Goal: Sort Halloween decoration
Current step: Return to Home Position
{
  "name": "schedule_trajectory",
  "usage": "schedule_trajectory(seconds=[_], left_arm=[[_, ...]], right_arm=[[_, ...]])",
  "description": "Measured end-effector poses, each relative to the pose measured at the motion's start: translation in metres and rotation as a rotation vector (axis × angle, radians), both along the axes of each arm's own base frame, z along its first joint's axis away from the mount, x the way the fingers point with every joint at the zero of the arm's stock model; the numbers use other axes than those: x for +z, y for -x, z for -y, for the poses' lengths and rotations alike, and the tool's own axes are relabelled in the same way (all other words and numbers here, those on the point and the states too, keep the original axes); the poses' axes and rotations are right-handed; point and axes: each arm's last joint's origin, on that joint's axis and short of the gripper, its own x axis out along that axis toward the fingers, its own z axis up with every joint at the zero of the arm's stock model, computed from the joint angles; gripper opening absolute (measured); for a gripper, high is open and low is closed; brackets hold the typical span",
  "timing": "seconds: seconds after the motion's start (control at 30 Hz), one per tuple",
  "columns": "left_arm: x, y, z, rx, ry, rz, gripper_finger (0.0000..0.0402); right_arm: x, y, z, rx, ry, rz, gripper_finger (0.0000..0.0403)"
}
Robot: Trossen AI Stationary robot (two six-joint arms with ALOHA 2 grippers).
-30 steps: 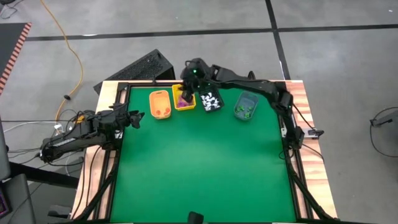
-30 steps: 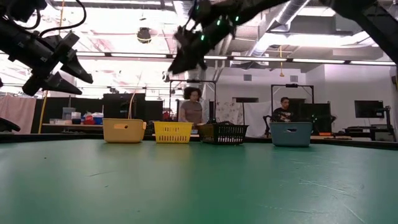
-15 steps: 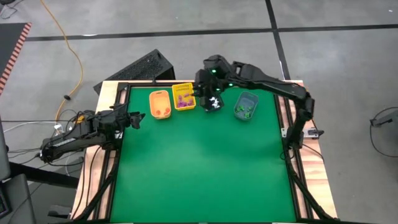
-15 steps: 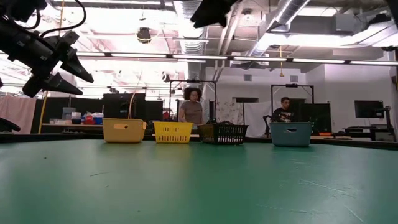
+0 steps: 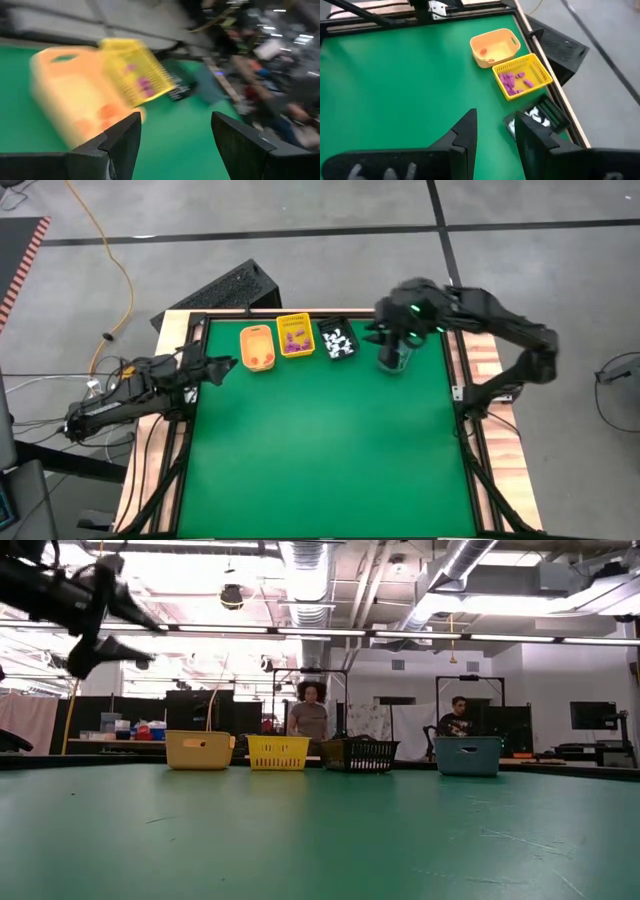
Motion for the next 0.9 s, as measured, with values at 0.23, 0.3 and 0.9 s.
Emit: schedule_trajectory(seconds=[0.23,0.3,0.9], left_arm=[[0.022,-0.003,0.001,-0.084,-0.179,0.142,0.0231],[0.024,-0.003,0.001,-0.08,-0.197,0.158,0.0231],[0.039,-0.001,0.002,-0.096,-0.397,0.211,0.0231]], right_arm=[[-0.018,0.068,-0.026,-0.097,0.017,0.199,0.0127],[-0.028,0.083,-0.03,-0.122,0.018,0.285,0.0127],[-0.135,0.166,-0.039,-0.297,-0.033,0.706,0.0127]])
